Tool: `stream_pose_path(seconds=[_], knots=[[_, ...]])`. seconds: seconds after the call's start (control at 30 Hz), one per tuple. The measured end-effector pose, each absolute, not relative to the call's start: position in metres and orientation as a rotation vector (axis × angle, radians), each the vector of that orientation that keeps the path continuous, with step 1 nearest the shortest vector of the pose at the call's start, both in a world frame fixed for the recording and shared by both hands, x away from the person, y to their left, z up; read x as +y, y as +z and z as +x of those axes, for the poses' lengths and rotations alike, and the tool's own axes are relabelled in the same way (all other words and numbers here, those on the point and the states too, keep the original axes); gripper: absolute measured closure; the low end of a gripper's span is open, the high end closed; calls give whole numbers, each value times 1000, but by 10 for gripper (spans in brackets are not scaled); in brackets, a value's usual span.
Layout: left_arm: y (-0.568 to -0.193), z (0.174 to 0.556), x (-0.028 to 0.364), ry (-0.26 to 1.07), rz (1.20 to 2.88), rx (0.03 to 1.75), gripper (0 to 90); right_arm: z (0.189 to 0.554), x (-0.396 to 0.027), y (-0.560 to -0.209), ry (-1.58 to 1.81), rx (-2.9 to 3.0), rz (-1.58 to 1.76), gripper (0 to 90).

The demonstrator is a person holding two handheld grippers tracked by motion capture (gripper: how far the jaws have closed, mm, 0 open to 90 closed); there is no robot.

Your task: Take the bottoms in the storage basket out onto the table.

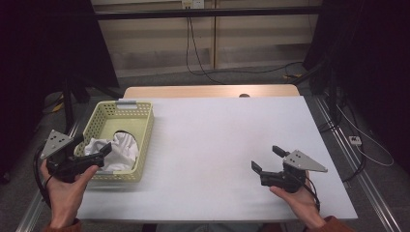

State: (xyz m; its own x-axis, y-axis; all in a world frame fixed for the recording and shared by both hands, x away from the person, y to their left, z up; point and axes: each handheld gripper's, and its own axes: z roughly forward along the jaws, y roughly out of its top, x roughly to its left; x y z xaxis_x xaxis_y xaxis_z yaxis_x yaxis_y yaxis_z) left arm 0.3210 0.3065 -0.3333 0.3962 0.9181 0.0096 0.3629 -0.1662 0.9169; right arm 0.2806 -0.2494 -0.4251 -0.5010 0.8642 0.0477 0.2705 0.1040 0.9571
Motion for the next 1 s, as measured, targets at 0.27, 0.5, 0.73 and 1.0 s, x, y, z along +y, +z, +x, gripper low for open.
stream_pose_path(seconds=[0.27,0.5,0.73,1.0], knots=[[-339,336,319,736,1780,1195,60,281,-249,-426,1407,1850,1107,74],[-355,352,326,686,1832,1266,60,282,-249,-426,1404,1854,1107,74],[-370,367,325,650,1889,1322,69,282,-249,-426,1405,1854,1108,73],[-381,384,320,591,1967,1376,66,282,-249,-426,1405,1855,1107,73]])
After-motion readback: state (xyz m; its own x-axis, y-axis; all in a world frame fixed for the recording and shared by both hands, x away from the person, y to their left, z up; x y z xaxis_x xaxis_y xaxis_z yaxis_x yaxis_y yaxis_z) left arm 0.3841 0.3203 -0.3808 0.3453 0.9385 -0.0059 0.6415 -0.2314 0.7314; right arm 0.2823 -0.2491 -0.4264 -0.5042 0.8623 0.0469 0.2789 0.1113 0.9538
